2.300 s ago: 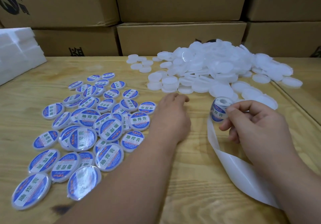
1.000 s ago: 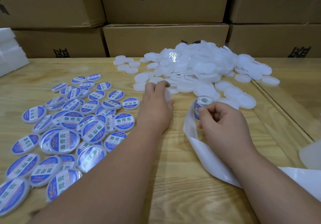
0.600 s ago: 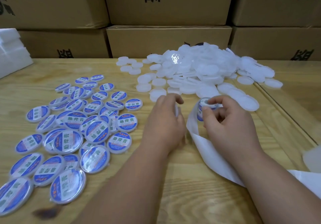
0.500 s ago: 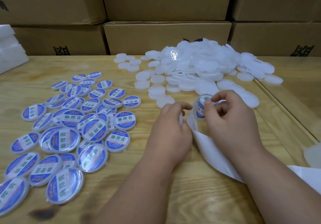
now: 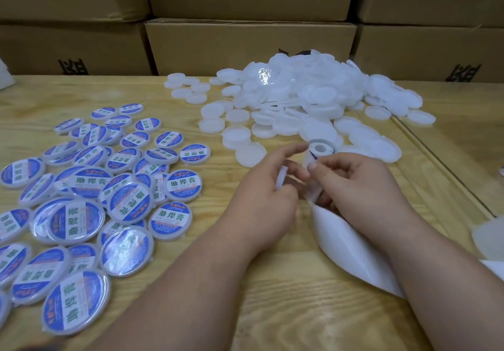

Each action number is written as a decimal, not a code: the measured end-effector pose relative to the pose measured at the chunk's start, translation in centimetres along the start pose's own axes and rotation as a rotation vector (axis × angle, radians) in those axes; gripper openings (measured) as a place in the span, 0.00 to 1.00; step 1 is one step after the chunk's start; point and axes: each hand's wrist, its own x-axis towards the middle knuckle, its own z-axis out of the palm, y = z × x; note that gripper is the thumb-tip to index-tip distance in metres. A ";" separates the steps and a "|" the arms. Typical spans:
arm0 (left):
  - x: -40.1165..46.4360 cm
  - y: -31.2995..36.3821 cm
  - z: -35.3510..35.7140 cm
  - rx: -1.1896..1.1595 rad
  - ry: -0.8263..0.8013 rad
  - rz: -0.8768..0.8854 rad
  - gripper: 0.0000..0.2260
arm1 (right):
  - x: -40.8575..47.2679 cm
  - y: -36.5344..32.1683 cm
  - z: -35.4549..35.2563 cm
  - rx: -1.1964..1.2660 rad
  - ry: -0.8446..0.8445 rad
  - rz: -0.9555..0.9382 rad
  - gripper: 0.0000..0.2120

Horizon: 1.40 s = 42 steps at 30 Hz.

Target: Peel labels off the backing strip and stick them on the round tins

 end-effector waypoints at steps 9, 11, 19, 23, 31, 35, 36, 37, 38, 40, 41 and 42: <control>0.6 -0.2 0.2 0.043 0.069 -0.056 0.18 | -0.1 0.0 -1.0 0.043 -0.226 -0.011 0.10; 0.6 -0.1 0.3 0.072 0.059 -0.060 0.20 | -0.3 -0.3 -1.1 0.054 -0.274 -0.014 0.10; 0.4 -0.1 0.3 0.055 0.027 -0.030 0.20 | -0.5 -0.5 -1.4 0.133 -0.350 -0.050 0.03; 0.6 -0.2 0.2 0.000 0.083 -0.042 0.14 | -0.7 -0.6 -1.9 0.073 -0.392 -0.058 0.17; 0.6 0.1 0.2 0.002 0.163 -0.063 0.10 | -0.7 -0.7 -1.5 0.037 -0.394 -0.059 0.17; 0.7 0.2 0.3 0.051 0.149 -0.065 0.06 | -0.9 -0.5 -1.3 0.011 -0.372 -0.092 0.11; 0.6 0.2 0.3 0.058 0.144 -0.066 0.05 | -0.9 -0.6 -1.3 0.008 -0.372 -0.100 0.12; 0.6 0.2 0.3 0.067 0.138 -0.066 0.05 | -1.0 -0.6 -1.3 0.007 -0.371 -0.107 0.12; 0.6 0.3 0.3 0.075 0.135 -0.065 0.04 | -0.9 -0.6 -1.3 0.006 -0.371 -0.114 0.13; 0.5 0.3 0.4 0.082 0.134 -0.066 0.04 | -0.8 -0.6 -1.3 0.005 -0.369 -0.120 0.14; 0.5 0.2 0.4 0.082 0.132 -0.067 0.04 | -0.8 -0.5 -1.2 0.009 -0.364 -0.116 0.15; 0.5 0.2 0.3 0.084 0.131 -0.070 0.04 | -0.8 -0.5 -1.2 0.019 -0.353 -0.110 0.15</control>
